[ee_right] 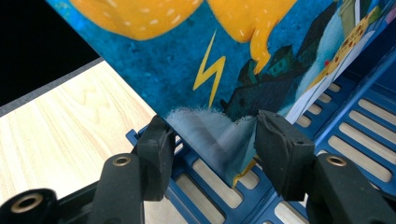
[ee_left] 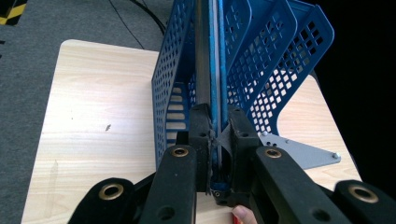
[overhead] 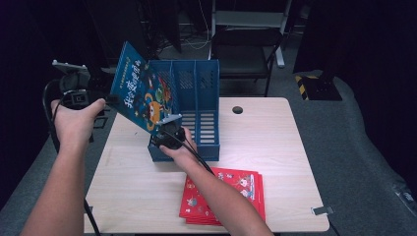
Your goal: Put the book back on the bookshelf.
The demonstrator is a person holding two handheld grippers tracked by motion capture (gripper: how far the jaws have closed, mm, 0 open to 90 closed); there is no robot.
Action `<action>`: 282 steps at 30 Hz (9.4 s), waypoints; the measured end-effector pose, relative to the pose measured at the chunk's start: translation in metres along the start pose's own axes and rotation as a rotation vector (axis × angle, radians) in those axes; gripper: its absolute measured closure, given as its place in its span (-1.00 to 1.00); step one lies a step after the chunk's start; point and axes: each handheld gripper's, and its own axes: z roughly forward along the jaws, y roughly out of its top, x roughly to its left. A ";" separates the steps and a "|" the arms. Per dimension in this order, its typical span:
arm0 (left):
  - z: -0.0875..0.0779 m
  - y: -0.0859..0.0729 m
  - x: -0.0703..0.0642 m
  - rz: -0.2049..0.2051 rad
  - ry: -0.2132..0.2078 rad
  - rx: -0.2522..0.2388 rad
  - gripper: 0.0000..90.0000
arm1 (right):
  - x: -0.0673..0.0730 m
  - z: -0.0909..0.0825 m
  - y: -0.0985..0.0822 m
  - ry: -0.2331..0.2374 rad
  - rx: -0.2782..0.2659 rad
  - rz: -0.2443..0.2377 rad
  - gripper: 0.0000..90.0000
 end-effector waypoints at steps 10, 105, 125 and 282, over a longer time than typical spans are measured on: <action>0.000 0.000 -0.002 0.003 0.016 0.007 0.85 | 0.002 0.003 0.000 0.003 -0.012 -0.006 0.06; 0.055 0.011 -0.043 0.108 0.229 0.088 0.85 | 0.007 0.011 0.017 0.042 -0.051 -0.005 0.11; 0.072 0.009 -0.046 0.118 0.274 0.118 0.85 | 0.012 0.016 0.019 0.036 -0.050 0.025 0.12; 0.087 -0.189 -0.009 0.284 -0.166 0.067 0.02 | -0.024 -0.164 -0.127 -0.033 -0.062 -0.008 -0.08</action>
